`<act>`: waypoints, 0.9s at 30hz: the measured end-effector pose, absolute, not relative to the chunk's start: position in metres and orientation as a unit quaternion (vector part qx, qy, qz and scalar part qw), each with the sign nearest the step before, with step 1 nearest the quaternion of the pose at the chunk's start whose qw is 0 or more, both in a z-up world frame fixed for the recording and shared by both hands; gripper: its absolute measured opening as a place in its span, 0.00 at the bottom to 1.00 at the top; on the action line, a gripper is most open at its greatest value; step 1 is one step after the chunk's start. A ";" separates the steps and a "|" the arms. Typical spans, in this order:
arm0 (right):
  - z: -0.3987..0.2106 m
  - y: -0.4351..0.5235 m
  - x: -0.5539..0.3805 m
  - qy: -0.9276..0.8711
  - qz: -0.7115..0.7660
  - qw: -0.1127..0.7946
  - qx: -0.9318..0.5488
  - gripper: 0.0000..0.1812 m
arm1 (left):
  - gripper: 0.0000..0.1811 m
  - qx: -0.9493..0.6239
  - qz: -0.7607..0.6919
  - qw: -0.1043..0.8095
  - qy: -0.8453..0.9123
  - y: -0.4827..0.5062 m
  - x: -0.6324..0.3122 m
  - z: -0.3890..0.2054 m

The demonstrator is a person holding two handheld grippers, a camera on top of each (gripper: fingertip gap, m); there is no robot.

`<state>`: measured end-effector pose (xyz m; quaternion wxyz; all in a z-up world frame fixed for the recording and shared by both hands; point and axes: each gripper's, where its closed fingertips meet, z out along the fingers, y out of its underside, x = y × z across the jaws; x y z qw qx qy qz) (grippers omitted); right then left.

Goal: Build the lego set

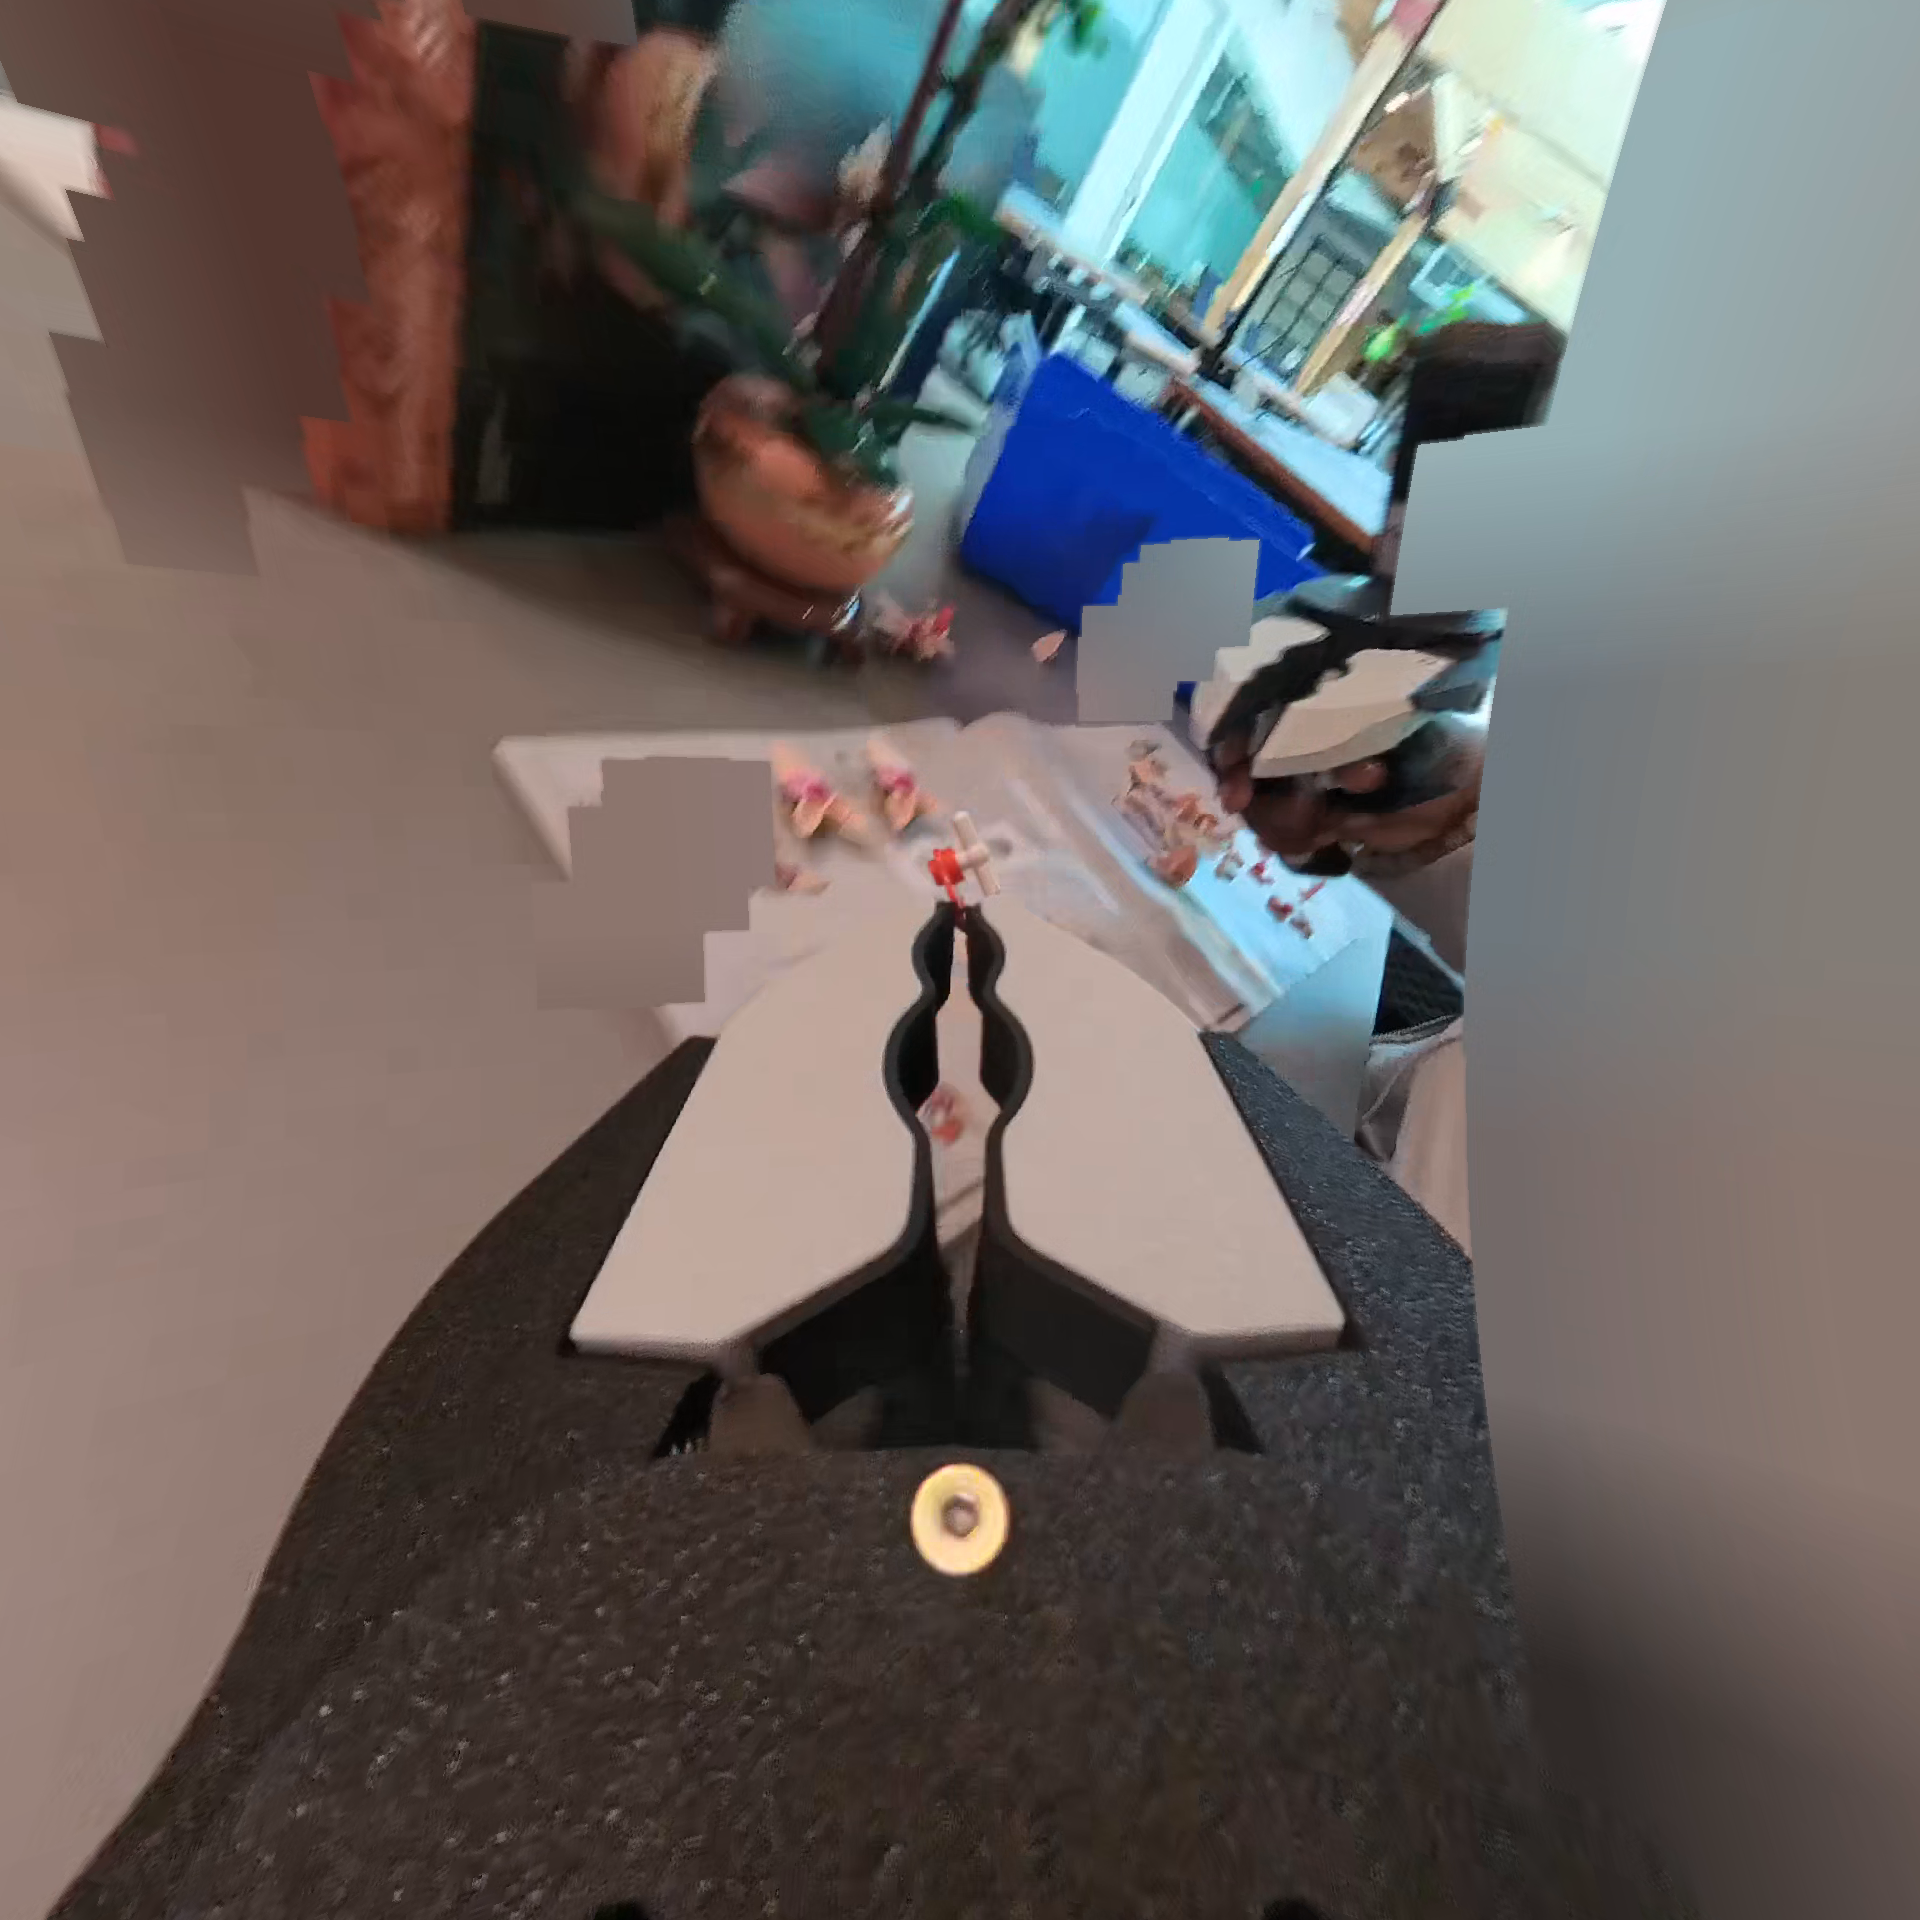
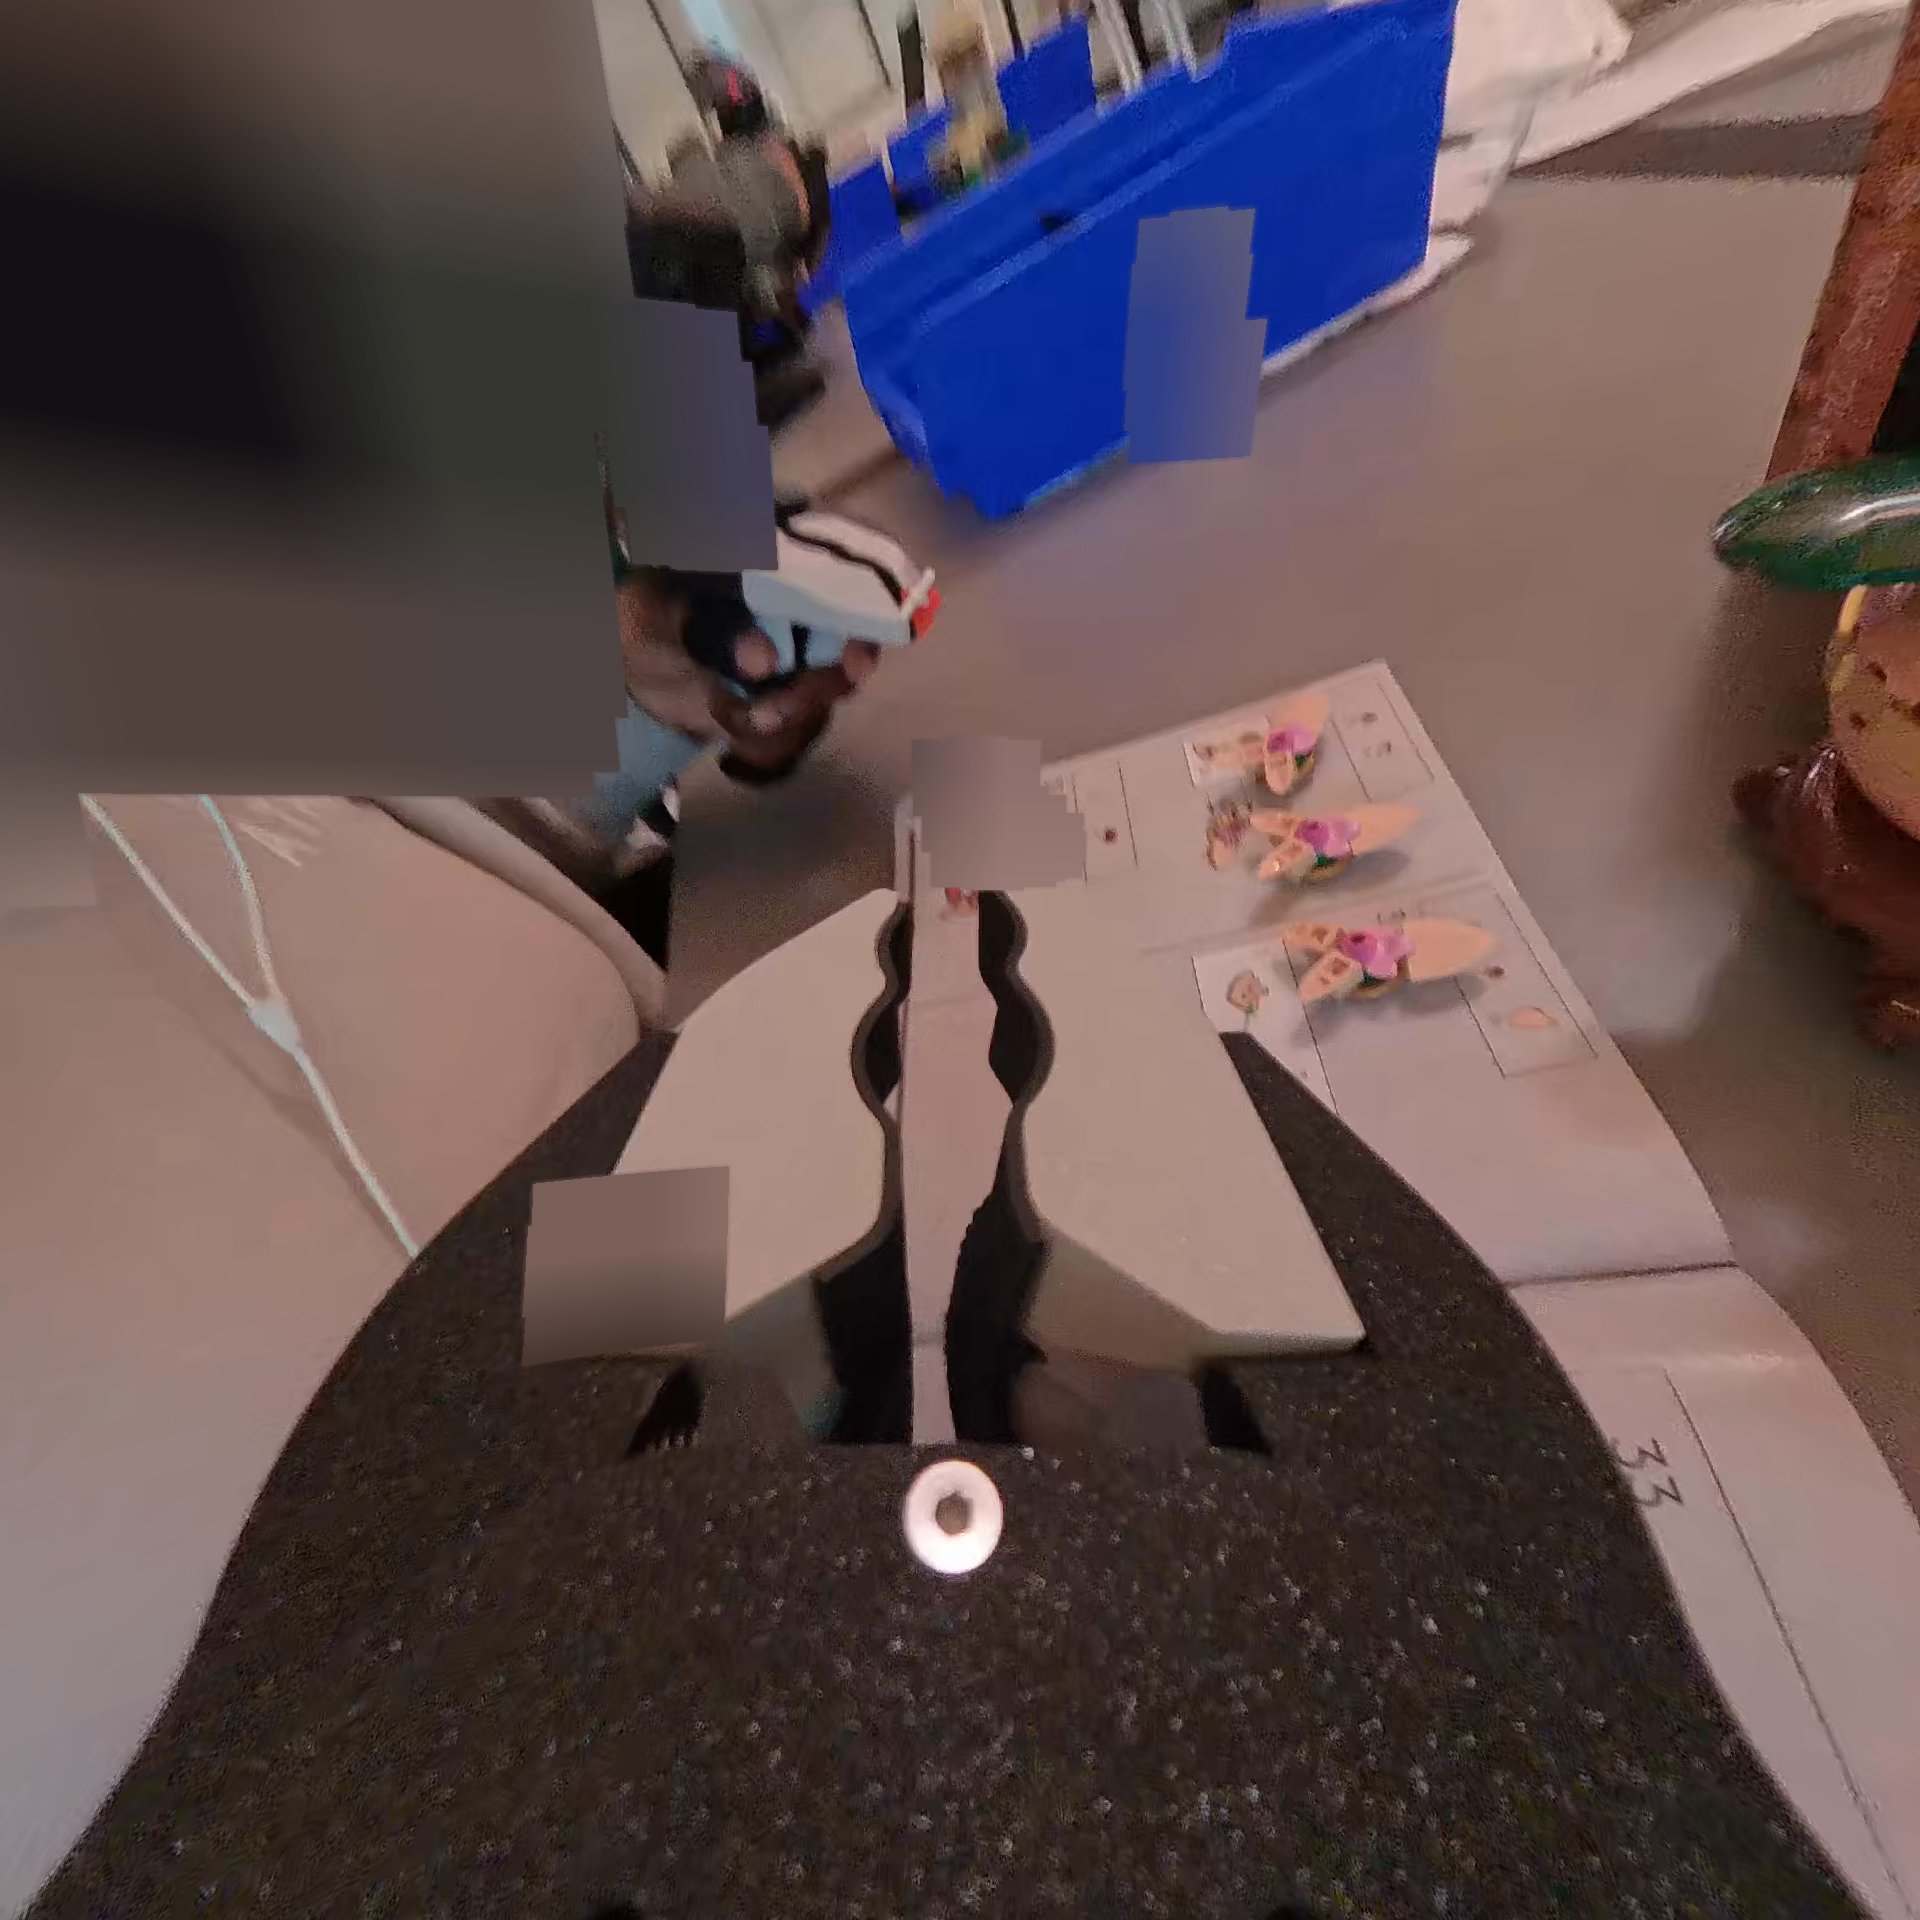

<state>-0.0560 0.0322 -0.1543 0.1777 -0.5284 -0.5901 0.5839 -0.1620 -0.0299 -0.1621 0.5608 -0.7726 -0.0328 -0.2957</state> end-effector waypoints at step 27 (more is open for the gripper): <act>-0.244 -0.030 -0.047 -0.817 0.335 0.105 -0.458 0.02 | 0.01 -0.786 -0.455 0.395 -0.137 -0.052 -0.142 -0.207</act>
